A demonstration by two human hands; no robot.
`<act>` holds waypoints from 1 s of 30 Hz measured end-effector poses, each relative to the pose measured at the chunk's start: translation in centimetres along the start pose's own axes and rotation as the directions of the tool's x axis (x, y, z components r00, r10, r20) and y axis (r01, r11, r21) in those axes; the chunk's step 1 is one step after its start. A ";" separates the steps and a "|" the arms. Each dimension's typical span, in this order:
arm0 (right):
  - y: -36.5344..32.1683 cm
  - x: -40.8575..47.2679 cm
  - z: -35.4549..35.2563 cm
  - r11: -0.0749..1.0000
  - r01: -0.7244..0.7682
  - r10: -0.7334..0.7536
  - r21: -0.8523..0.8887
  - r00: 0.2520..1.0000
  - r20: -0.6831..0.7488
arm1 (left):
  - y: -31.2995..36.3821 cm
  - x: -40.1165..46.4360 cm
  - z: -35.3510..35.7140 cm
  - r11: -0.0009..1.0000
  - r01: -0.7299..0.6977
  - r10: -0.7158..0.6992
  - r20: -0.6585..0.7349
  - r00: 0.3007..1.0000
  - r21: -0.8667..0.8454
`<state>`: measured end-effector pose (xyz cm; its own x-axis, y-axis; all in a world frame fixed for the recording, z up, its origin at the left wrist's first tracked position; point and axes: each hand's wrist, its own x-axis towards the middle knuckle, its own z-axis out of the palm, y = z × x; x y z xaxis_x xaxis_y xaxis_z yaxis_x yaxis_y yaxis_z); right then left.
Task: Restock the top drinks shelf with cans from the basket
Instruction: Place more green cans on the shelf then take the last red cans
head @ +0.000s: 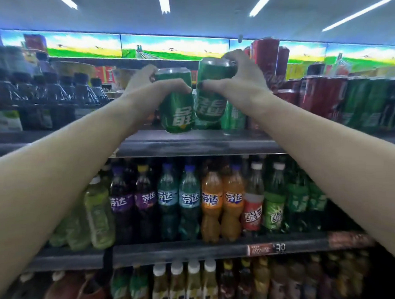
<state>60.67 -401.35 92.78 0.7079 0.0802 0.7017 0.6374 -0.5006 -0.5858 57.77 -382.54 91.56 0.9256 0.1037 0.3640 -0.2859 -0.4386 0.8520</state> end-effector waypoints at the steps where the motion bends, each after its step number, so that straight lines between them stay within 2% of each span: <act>1: 0.3 0.5 0.3 0.996 0.031 -0.028 -0.081 0.999 0.037 | -0.4 0.3 -0.3 0.999 -0.013 0.010 -0.046 0.999 -0.044; 4: 1.6 1.7 1.9 0.963 0.092 -0.068 -0.255 0.992 0.104 | -2.2 2.2 -0.5 0.989 -0.073 0.059 -0.106 0.993 -0.128; 8: 3.0 3.1 3.1 0.867 0.094 -0.067 -0.489 0.995 0.072 | -1.6 2.2 -0.2 0.985 -0.100 0.082 -0.126 0.989 -0.144; 11: 4.3 3.6 3.5 0.786 0.134 -0.092 -0.603 0.991 0.100 | -1.2 2.5 0.0 0.992 -0.095 0.079 -0.172 0.982 -0.085; 24: 6.4 4.1 4.2 0.630 0.164 -0.099 -0.759 0.986 0.131 | -1.1 3.1 1.4 0.995 -0.095 0.087 -0.179 0.980 -0.038; 28: 6.8 3.6 3.7 0.620 0.334 -0.309 -0.710 0.936 0.170 | -1.3 3.4 1.5 0.995 -0.101 0.095 -0.190 0.977 -0.025; 30: 7.0 3.5 3.2 0.628 0.381 -0.341 -0.678 0.918 0.201 | -1.3 3.6 1.4 0.995 -0.102 0.098 -0.192 0.977 -0.016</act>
<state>68.58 -401.77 89.85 0.4936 0.4174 0.7630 0.4638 -0.8685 0.1750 61.80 -382.87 91.17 0.8286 0.2295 0.5107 -0.3832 -0.4326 0.8161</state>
